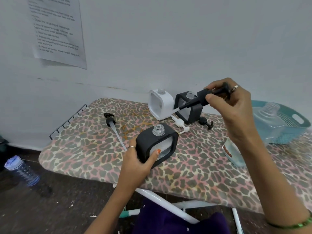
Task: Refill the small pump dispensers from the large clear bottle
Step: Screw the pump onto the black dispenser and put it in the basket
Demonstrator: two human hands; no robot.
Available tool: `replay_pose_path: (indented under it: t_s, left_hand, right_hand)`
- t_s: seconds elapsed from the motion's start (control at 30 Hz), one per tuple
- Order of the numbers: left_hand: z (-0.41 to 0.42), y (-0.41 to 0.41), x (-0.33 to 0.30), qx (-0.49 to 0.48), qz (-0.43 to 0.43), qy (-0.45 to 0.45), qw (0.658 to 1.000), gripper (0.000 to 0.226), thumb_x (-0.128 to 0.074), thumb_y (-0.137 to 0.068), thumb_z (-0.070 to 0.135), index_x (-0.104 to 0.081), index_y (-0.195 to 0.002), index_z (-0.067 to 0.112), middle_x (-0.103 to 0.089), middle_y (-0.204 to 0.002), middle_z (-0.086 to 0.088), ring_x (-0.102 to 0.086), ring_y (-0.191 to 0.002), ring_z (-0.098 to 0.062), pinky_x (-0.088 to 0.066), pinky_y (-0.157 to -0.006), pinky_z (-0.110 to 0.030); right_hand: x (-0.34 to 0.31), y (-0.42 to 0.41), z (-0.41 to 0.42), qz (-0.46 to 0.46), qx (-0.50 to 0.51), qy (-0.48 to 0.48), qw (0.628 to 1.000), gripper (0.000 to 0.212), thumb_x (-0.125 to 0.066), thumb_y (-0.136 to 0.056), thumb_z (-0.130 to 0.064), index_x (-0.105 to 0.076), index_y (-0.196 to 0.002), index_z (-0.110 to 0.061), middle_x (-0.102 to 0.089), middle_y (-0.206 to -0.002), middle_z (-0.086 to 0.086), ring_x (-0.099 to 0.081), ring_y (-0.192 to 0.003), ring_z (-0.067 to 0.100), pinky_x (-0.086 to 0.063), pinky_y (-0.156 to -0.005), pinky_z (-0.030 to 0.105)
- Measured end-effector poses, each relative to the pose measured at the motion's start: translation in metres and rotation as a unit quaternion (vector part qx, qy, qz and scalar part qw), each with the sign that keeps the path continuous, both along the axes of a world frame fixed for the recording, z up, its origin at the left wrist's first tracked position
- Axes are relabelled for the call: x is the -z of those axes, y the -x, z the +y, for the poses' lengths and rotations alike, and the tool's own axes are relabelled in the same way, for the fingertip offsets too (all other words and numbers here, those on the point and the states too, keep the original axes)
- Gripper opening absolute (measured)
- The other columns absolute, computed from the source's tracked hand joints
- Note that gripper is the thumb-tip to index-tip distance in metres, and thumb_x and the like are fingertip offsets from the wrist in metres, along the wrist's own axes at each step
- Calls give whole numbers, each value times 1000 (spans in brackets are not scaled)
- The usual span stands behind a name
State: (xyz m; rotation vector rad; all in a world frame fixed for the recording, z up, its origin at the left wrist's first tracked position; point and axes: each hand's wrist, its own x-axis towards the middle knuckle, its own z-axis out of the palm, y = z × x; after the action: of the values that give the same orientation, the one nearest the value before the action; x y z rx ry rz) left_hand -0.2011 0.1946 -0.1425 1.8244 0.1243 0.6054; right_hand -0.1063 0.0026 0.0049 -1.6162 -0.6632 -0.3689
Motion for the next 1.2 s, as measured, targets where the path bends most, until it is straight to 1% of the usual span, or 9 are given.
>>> replay_pose_path:
  t_s: [0.37,0.47,0.53,0.6,0.67,0.8,1.0,1.1,1.2]
  left_hand:
    - [1,-1,1,-6,12,-3,1000,50,-74,-82,24,-45,-122,28,-58,-113,20,-56,-101,15,-45,-82,-5]
    - [1,-2,2,-3,13,-3,1000,50,-74,-81,28,-45,-122,27,-58,-114,19,-56,-101,15,-46,-83,-6]
    - [2,-2,2,1,13,-2,1000,57,-72,-77,38,-47,-126,22,-59,-116,17,-56,-104,11,-48,-88,-12]
    - [2,-2,2,-1,11,-5,1000,66,-69,-74,45,-46,-130,18,-58,-116,19,-56,-107,9,-48,-91,-14]
    - [2,-2,2,-2,10,-9,1000,64,-69,-75,45,-46,-129,20,-57,-116,20,-56,-106,10,-47,-88,-12]
    - [2,-2,0,-1,13,-10,1000,52,-73,-82,31,-42,-123,31,-55,-113,24,-55,-102,16,-44,-82,-5]
    - [2,-3,1,-1,15,-14,1000,52,-73,-83,30,-41,-124,31,-54,-111,24,-54,-100,18,-43,-80,-3]
    - [2,-2,0,-2,13,-15,1000,53,-72,-83,30,-40,-125,32,-54,-111,25,-53,-100,19,-43,-80,-3]
    - [2,-1,-1,-2,16,-15,1000,54,-72,-82,35,-40,-125,33,-55,-111,23,-54,-100,17,-45,-80,-5]
  right_hand:
    - [-2,9,19,-12,-15,147,989,10,-68,-81,-11,-62,-87,-5,-57,-72,3,-49,-58,4,-43,-58,16]
    - [-3,4,31,4,-36,218,975,15,-71,-82,-15,-62,-88,-5,-63,-79,10,-52,-59,8,-51,-61,30]
    - [0,-1,38,12,-53,260,964,23,-74,-81,-22,-60,-84,-4,-62,-71,7,-47,-56,9,-48,-59,37]
    - [4,-6,44,20,-74,296,952,30,-77,-79,-30,-61,-79,-4,-54,-57,-6,-41,-52,6,-40,-58,35]
    - [9,-8,51,30,-85,329,940,34,-78,-77,-35,-59,-70,-8,-51,-56,-4,-40,-52,7,-36,-59,31]
    - [20,-6,60,44,-75,377,922,43,-79,-77,-35,-44,-59,-19,-42,-56,-8,-38,-52,6,-32,-57,23]
    - [35,1,66,42,-37,356,933,50,-77,-80,-39,-33,-66,-19,-37,-59,-5,-43,-61,15,-32,-59,29]
    - [46,7,71,15,12,339,941,50,-76,-78,-46,-34,-69,-22,-40,-61,-7,-38,-57,10,-32,-55,25]
    - [49,10,67,29,-23,317,948,37,-75,-79,-47,-52,-99,-26,-55,-91,-13,-51,-83,2,-40,-70,19]
